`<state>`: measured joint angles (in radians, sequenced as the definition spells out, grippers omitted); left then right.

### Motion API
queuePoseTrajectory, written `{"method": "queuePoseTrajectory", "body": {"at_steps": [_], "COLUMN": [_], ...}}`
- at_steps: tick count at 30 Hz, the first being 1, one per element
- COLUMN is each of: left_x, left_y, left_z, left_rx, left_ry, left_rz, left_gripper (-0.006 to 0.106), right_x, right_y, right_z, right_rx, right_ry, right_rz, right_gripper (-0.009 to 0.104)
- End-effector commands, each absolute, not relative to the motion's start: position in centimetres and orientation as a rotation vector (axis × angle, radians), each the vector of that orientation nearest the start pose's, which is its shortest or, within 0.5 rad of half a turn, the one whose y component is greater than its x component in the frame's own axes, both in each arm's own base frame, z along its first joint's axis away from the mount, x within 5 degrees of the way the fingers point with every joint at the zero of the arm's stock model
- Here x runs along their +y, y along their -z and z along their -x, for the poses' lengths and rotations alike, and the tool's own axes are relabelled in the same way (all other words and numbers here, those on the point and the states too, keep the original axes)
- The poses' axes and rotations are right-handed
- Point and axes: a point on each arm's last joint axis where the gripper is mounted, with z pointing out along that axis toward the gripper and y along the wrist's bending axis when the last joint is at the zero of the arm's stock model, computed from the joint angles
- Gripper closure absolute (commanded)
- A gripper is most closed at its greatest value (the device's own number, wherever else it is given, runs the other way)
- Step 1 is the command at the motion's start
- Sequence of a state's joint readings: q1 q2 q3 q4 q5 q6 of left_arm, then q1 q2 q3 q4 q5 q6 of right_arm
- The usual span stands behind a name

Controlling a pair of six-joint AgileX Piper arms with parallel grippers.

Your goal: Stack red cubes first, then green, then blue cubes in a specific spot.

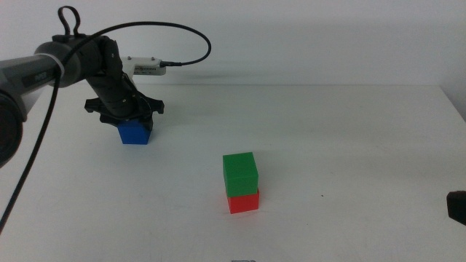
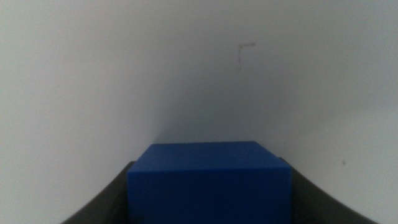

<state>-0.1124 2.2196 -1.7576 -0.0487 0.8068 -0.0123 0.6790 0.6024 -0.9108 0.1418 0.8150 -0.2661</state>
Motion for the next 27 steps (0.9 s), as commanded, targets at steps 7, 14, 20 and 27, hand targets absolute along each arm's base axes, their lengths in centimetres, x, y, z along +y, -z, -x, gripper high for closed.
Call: {"method": "queuePoseTrajectory", "body": {"at_steps": [7,14,20,27], "left_x": [-5.9,-10.6,-16.4,-21.9], "left_y": [-27.4,-32.0,-35.9,-36.5], "left_z": [-43.8,-34.7,-30.0,-27.4], "left_rx": [2.597,2.496,2.513,2.546], "left_ry": [0.143,0.158,0.061,0.128], "left_rz": [-0.112,0.031,0.148,0.146], "left_gripper": [0.101,0.102,0.102,0.102], "right_x": [6.7,6.7,6.7,6.7], "right_y": [-40.7,-40.7,-40.7,-40.7], "right_z": [-7.0,-7.0,-7.0,-7.0], "right_rx": [1.726,1.726,1.726,1.727], "right_ry": [-0.436,-0.436,-0.436,-0.438], "right_rz": [0.843,0.843,0.843,0.841], "right_gripper": [0.006,0.006,0.006,0.006]}}
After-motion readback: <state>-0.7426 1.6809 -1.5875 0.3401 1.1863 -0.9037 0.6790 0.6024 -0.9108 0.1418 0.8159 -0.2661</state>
